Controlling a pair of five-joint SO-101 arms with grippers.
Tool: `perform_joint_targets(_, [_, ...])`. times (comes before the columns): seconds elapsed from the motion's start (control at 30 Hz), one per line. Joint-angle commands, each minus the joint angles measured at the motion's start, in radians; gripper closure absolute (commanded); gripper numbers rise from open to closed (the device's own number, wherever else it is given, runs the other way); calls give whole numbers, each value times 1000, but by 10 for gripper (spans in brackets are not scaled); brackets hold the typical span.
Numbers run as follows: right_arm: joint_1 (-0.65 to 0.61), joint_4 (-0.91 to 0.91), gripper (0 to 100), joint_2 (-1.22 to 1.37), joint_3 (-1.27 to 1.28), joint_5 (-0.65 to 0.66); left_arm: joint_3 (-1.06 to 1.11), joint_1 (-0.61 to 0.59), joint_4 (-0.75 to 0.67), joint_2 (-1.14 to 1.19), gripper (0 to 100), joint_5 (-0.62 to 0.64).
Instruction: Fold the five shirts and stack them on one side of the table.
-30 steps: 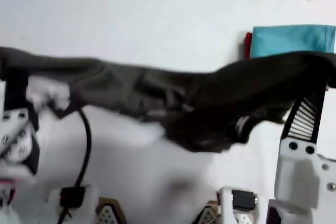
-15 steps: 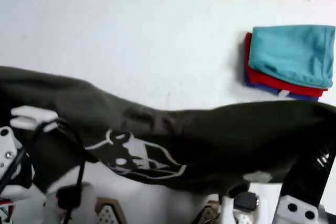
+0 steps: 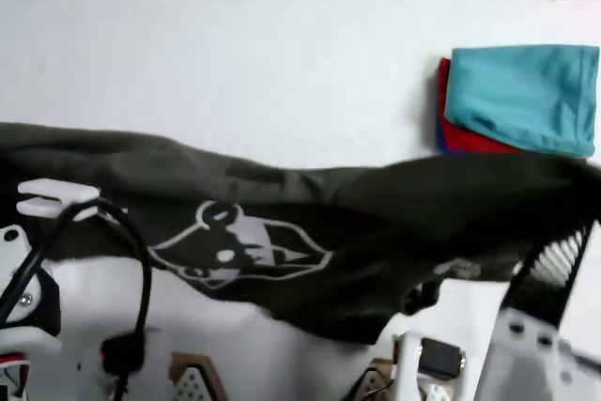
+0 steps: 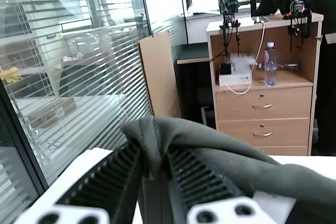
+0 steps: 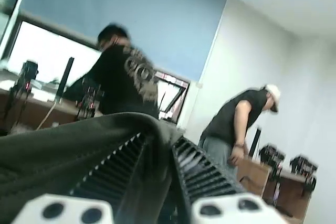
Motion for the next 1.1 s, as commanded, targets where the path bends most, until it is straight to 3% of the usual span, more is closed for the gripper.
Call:
perform_joint_targets(0.0, [10,2,979,-44,-32,2,-4,-14,28,-2,973,9])
perform_joint_targets(0.17, [5,2,979,-70,-23,2,4,-15,40,6,973,9])
perform_joint_targets(0.33, [2,-73,979,81,87,-3,67,-12,2,109,973,9])
perform_joint_targets(0.6, [-47,-461,979,458,333,2,90,25,-146,470,973,5])
perform_joint_targets(0.83, [-174,-499,979,802,330,2,88,91,-215,824,973,5])
perform_joint_targets(1.07, [-217,-573,979,1153,313,2,88,97,-344,1109,973,3])
